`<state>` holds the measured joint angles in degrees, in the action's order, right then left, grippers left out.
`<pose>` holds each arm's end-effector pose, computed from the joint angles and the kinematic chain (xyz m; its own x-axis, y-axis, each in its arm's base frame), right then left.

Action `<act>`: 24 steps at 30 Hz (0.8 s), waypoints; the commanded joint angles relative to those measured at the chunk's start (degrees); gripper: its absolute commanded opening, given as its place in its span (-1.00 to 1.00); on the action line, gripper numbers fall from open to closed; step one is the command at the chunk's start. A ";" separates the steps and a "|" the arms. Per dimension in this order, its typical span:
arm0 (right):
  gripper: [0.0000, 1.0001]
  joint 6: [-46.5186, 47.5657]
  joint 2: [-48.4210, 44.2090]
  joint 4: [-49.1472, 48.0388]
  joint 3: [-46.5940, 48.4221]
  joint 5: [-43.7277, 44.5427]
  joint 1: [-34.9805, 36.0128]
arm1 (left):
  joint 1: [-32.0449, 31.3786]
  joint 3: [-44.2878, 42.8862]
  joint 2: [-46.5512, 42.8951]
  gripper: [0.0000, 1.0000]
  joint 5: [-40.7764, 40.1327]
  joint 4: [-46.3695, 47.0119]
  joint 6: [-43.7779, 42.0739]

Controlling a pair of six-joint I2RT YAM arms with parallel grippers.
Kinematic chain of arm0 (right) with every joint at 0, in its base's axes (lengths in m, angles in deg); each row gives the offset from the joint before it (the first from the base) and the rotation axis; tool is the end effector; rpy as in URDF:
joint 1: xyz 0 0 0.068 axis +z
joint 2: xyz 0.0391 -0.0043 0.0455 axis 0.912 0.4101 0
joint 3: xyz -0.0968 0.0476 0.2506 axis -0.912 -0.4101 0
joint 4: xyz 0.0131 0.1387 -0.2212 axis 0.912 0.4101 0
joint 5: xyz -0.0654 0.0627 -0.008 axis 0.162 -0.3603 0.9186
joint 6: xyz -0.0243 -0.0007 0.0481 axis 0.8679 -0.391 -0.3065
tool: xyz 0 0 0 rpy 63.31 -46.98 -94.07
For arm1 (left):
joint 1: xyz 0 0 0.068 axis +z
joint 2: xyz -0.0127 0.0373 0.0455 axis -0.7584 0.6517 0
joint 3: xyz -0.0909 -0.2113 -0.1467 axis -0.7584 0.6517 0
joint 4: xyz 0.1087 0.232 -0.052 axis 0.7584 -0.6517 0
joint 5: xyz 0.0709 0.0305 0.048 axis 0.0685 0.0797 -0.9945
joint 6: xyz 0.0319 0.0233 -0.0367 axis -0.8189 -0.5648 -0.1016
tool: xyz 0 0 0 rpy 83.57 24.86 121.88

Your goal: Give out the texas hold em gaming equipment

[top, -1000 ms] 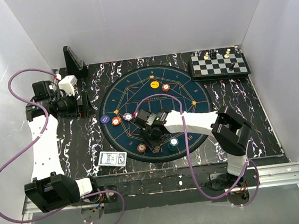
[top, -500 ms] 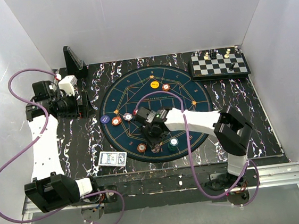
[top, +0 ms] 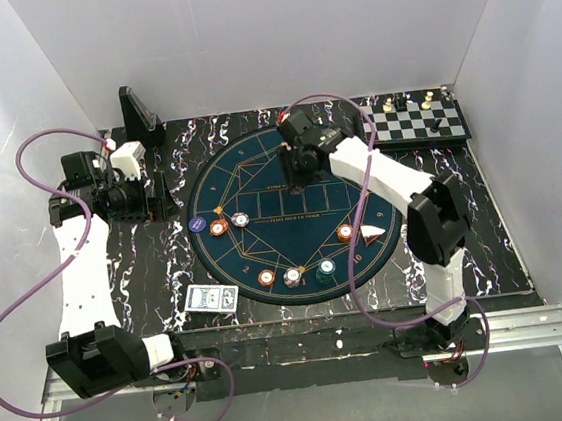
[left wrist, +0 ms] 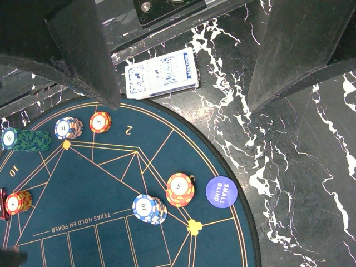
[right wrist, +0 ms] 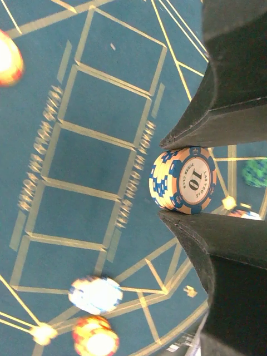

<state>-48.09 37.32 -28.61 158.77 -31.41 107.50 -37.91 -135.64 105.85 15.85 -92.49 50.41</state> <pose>0.3190 0.2780 0.2878 -0.7870 -0.1731 -0.5922 -0.3117 0.9399 0.1396 0.2352 0.0291 0.3547 -0.7746 0.0422 -0.6311 0.2853 0.9138 -0.2890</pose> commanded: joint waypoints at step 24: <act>-0.94 0.26 31.13 2.37 30.02 1.15 -9.28 | 0.44 -1.29 4.02 1.00 0.70 2.26 -2.06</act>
<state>-46.91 68.34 -25.75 185.96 -30.49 98.41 -37.82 -135.64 109.87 15.65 -91.39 49.18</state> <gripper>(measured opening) 0.513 0.996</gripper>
